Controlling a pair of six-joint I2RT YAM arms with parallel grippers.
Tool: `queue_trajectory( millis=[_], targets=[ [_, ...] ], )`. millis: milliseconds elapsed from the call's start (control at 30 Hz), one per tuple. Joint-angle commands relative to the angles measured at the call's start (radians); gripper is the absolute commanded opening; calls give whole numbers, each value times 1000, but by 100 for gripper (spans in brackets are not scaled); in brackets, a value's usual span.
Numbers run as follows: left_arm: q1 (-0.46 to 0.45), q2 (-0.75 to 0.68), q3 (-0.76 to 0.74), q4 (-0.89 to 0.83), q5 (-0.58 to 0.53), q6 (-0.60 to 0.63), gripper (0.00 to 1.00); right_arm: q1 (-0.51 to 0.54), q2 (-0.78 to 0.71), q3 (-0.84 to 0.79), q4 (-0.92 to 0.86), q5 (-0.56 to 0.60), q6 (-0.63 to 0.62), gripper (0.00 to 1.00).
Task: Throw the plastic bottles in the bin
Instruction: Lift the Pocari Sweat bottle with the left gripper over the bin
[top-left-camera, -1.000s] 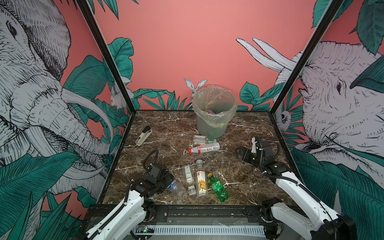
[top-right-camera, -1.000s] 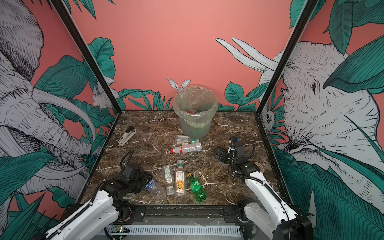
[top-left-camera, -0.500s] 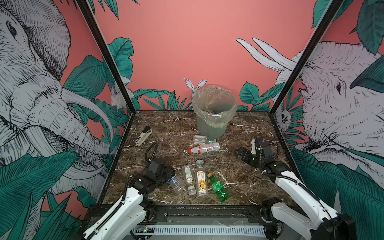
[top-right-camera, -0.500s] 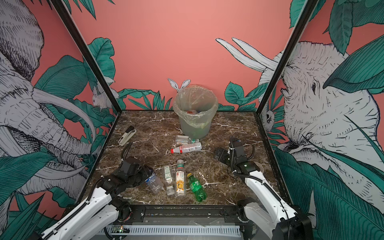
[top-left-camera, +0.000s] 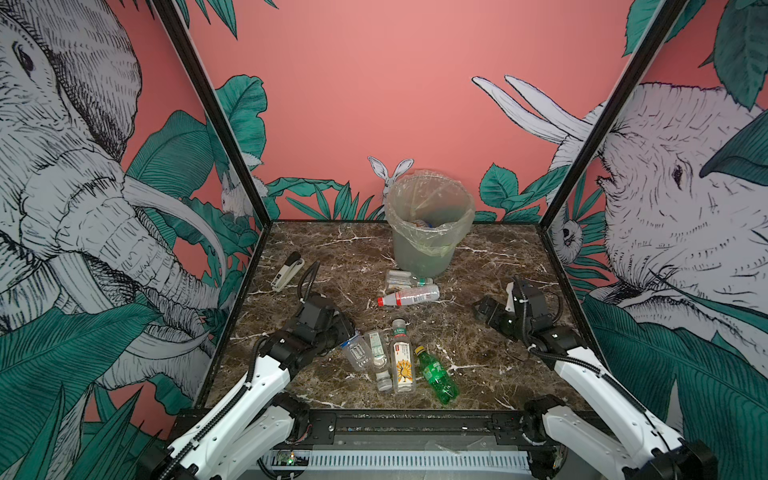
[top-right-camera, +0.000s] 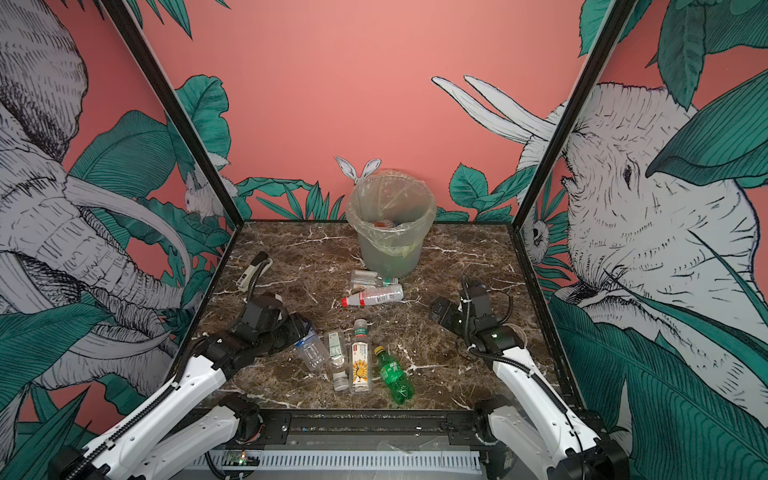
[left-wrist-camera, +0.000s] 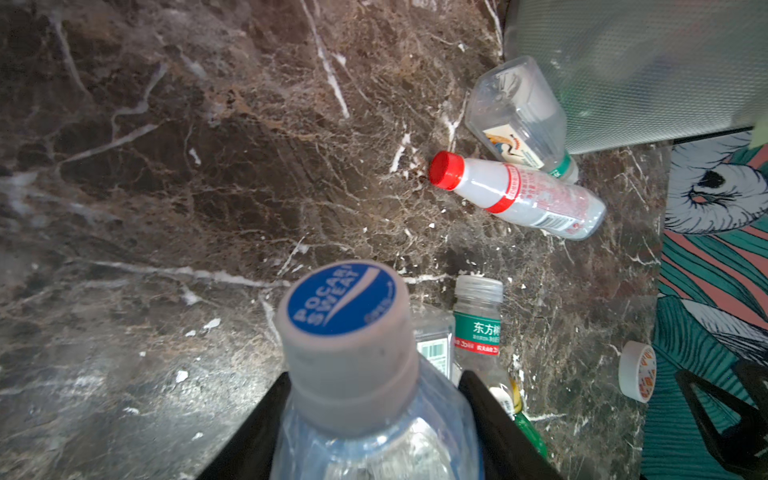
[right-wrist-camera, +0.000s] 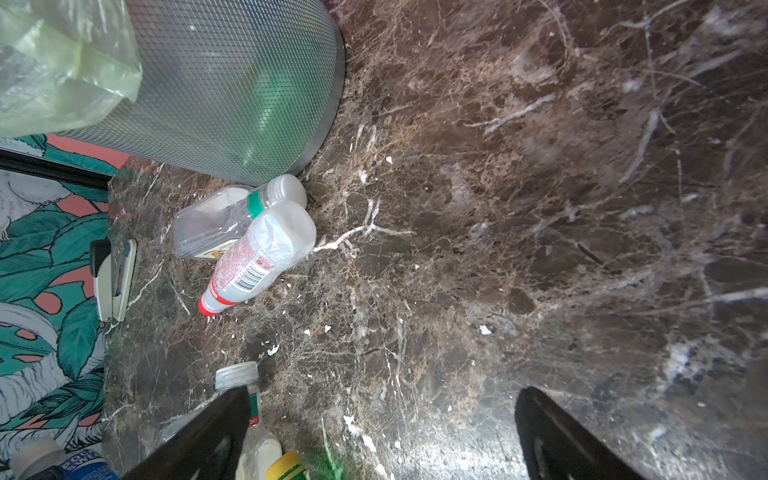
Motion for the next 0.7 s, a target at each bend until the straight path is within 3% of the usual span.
queue_trajectory(
  millis=[0, 167, 400, 533, 667],
  targets=[
    [8, 19, 64, 14, 37, 32, 50, 4, -31, -25, -19, 40, 18, 99],
    [21, 61, 98, 27, 47, 45, 49, 4, -8, -14, -7, 24, -10, 99],
    [55, 77, 21, 249, 148, -44, 47, 4, 26, 10, -14, 17, -53, 99],
    [68, 99, 60, 287, 175, -20, 47, 4, 29, -1, 16, 17, -59, 99],
    [104, 130, 60, 404, 275, -18, 47, 4, 45, -12, 48, 18, -58, 99]
  ],
)
